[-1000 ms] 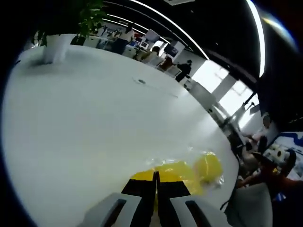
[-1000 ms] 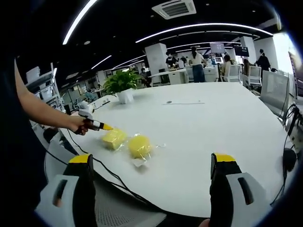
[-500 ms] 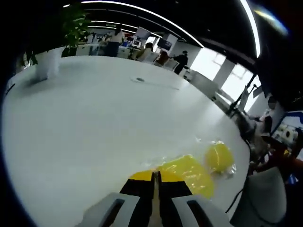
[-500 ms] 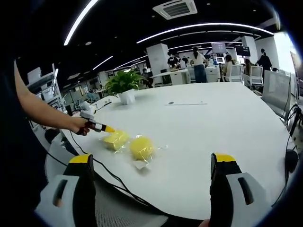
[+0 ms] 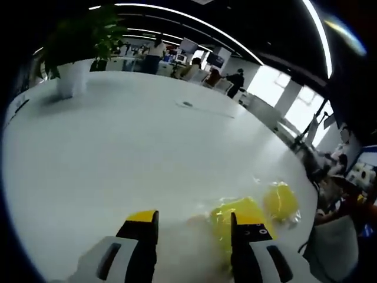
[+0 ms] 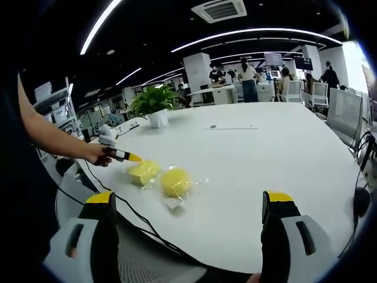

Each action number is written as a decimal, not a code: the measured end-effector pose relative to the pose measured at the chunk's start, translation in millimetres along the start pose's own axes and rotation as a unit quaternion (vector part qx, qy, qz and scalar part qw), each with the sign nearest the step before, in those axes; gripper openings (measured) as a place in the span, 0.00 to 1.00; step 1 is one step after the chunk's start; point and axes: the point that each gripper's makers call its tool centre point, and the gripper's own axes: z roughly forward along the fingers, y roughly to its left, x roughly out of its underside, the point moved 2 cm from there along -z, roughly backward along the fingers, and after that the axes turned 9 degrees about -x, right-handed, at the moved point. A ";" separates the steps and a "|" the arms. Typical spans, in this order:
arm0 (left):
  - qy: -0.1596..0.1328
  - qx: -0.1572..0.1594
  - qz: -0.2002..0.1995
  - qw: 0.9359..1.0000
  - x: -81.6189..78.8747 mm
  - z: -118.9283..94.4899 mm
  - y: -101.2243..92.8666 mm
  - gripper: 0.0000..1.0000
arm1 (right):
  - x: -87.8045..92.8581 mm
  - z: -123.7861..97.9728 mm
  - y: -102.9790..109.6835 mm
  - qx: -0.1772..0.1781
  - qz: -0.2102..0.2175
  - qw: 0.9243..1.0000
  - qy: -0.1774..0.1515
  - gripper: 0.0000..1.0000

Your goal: Compare the silicone blocks by pressing each to a similar depth, holding the contact briefly, and releasing to observe deformation and rebound differences across the visible hardness samples.

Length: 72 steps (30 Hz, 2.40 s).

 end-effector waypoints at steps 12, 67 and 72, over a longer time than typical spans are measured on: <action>-0.095 0.027 -0.013 0.995 -35.5 -27.1 1.5 0.97 | -5.6 4.0 -3.2 -0.005 -0.004 1.000 -0.002 0.96; -0.103 0.050 0.071 0.991 -4.6 -133.9 -82.9 1.00 | 11.6 14.9 -29.1 -0.029 -0.016 0.998 0.045 0.96; -0.080 0.073 0.019 0.994 -15.6 -115.1 -94.6 1.00 | 8.3 13.1 -32.3 -0.035 -0.011 0.999 0.035 0.96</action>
